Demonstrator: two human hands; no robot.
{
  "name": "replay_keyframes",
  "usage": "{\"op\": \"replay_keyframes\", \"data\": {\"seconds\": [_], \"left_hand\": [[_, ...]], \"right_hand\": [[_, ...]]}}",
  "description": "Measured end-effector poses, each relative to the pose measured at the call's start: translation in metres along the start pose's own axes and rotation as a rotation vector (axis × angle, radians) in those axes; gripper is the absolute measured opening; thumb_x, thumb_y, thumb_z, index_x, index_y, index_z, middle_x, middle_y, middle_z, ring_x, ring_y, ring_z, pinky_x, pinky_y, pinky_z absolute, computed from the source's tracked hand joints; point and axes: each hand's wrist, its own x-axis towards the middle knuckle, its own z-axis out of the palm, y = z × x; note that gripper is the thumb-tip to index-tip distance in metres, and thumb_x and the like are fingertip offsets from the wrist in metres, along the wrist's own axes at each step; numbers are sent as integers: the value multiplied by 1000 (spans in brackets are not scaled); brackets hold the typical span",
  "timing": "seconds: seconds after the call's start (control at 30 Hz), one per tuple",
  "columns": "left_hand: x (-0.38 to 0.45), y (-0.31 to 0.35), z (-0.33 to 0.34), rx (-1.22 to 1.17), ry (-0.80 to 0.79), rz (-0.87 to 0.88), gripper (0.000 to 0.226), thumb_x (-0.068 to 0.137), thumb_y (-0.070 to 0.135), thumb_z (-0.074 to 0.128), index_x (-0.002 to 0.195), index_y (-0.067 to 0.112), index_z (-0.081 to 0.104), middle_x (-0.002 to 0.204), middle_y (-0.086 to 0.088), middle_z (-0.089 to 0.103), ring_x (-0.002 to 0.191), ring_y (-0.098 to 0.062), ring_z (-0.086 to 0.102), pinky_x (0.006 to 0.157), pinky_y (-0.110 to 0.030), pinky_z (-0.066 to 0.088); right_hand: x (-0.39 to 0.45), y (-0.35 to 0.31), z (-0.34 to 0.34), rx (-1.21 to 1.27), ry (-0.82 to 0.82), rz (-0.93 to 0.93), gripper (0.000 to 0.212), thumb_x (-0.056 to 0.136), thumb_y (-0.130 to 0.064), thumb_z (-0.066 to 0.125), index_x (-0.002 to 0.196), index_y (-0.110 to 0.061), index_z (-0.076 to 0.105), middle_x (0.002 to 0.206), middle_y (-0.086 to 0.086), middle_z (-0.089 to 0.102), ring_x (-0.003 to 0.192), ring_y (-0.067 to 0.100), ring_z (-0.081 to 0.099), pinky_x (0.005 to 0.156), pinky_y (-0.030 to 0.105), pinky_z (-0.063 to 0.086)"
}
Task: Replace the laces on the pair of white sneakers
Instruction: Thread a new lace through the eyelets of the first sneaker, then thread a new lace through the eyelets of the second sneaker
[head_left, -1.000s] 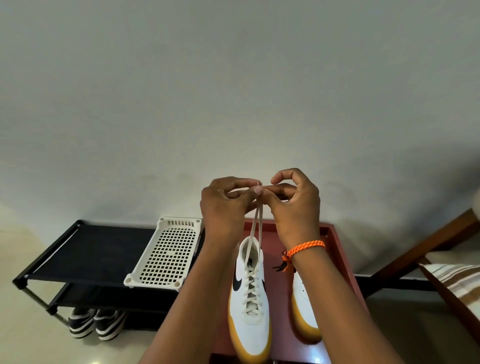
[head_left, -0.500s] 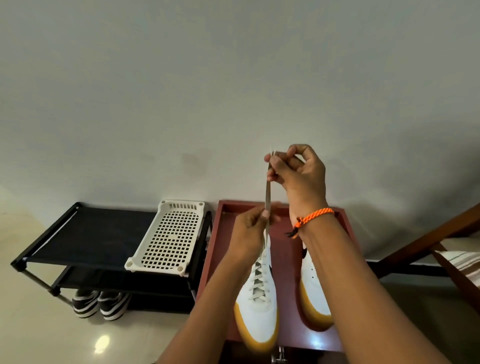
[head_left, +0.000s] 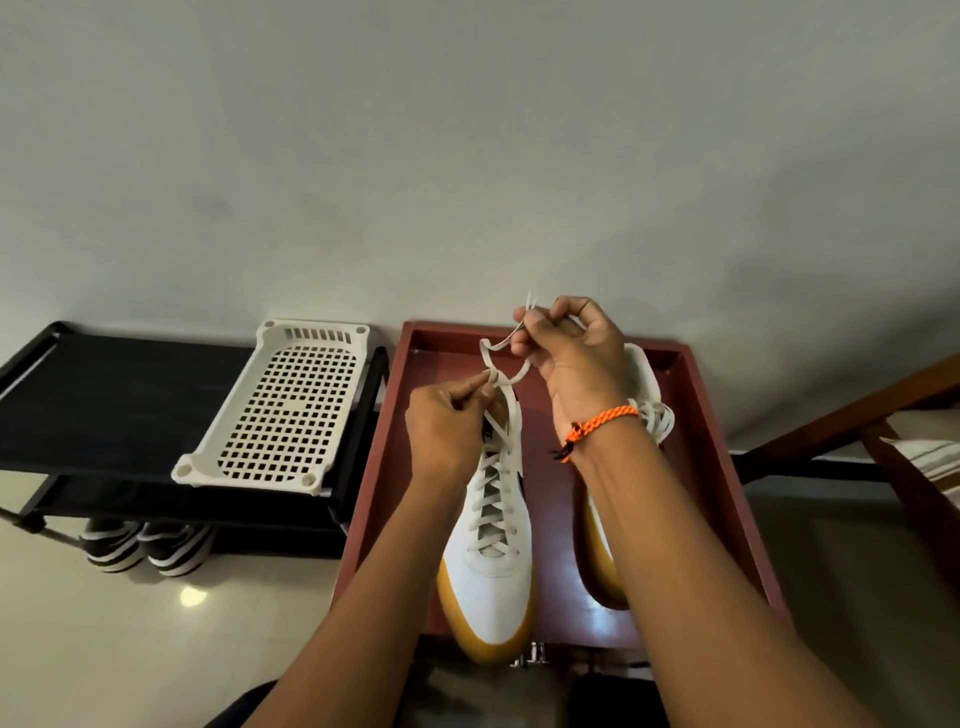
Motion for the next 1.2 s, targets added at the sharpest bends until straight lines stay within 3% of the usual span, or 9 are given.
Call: {"op": "replay_keyframes", "data": {"seconds": [0.13, 0.23, 0.33, 0.47, 0.57, 0.67, 0.83, 0.97, 1.2], "left_hand": [[9, -2, 5, 112, 56, 0, 16, 99, 12, 74, 100, 23, 86, 86, 5, 82, 84, -10, 78, 85, -33, 64], [17, -7, 7, 353, 32, 70, 18, 98, 16, 74, 110, 23, 85, 85, -1, 80, 74, -12, 71, 68, -28, 55], [17, -15, 10, 779, 4, 189, 21, 99, 22, 65, 103, 29, 85, 85, -1, 70, 112, -26, 52, 89, -36, 43], [14, -18, 8, 955, -27, 217, 22, 99, 25, 61, 96, 27, 82, 104, 3, 58, 114, -28, 46, 91, -39, 38], [19, -16, 4, 768, -33, 203, 19, 97, 24, 63, 93, 23, 81, 115, -3, 58, 101, -23, 55, 85, -41, 49], [18, -8, -2, 470, 5, 166, 42, 98, 22, 59, 57, 18, 51, 70, -4, 55, 51, -10, 39, 55, -29, 33], [-16, -10, -30, 592, -92, -22, 27, 93, 19, 46, 84, 27, 70, 82, -3, 74, 67, -26, 64, 59, -34, 48], [-43, -10, -36, 518, -199, -158, 31, 103, 17, 51, 115, 27, 78, 93, -3, 78, 69, -20, 63, 65, -31, 47], [-23, 3, -34, 489, -62, -108, 39, 104, 16, 54, 141, 7, 60, 138, -11, 66, 124, -29, 63, 96, -38, 50]], "right_hand": [[-7, 49, -19, -55, 93, 166, 28, 96, 15, 62, 87, -10, 52, 78, 14, 73, 60, 19, 65, 63, 30, 60], [-11, 78, -32, -537, 148, 101, 27, 86, 6, 73, 81, -17, 61, 72, 3, 73, 61, 19, 69, 66, 42, 63], [-16, 83, -31, -943, 77, -69, 20, 82, -6, 73, 79, -25, 68, 76, -7, 73, 74, 13, 71, 70, 40, 61], [-21, 77, -27, -1366, -85, -167, 18, 93, -14, 66, 95, -25, 81, 101, 1, 74, 105, 25, 60, 88, 36, 48], [-27, 74, -35, -1190, -82, -237, 26, 90, -1, 65, 92, -17, 85, 107, -1, 68, 105, 24, 61, 97, 39, 49], [-48, 63, -52, -902, 21, -219, 39, 87, 7, 59, 96, -24, 81, 105, -9, 71, 98, 14, 68, 92, 43, 57], [-105, 52, -72, -922, -282, 293, 56, 87, -27, 86, 130, -49, 56, 119, -23, 68, 104, -5, 65, 90, 17, 54], [-114, 80, -62, -1177, -233, 196, 66, 84, -34, 84, 141, -44, 54, 118, -13, 75, 100, 14, 72, 88, 33, 60], [-76, 102, -7, -1204, -226, 107, 46, 92, -29, 69, 137, -26, 57, 115, 3, 75, 106, 33, 69, 72, 31, 43]]}}
